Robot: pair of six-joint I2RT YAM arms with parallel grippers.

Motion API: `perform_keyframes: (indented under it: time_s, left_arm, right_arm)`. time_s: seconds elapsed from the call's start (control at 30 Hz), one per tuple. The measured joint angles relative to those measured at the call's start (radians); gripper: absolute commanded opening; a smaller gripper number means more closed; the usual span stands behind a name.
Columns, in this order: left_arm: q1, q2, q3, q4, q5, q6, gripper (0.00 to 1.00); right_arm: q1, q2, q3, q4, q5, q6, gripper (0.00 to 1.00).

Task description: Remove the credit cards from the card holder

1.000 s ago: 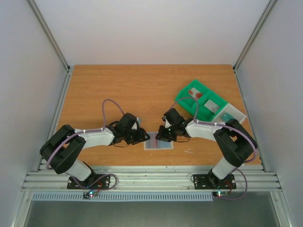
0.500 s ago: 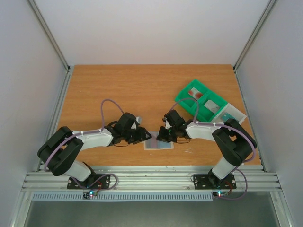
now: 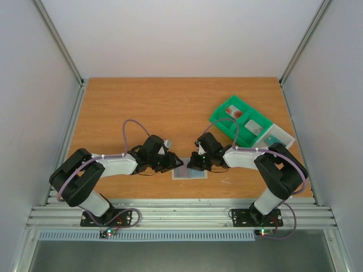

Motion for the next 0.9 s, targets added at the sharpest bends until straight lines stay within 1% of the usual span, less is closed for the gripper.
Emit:
perform_keyframes:
  time_s: [0.73,0.9]
  left_arm:
    - [0.000,0.002,-0.014,0.006,0.003,0.001,0.49]
    - [0.000,-0.010,-0.019,0.000,0.002,0.001,0.51]
  right_arm:
    - [0.000,0.015,-0.014,0.063,-0.016,0.021,0.02]
    - [0.000,0.014,-0.018,0.071,-0.016,0.025,0.02]
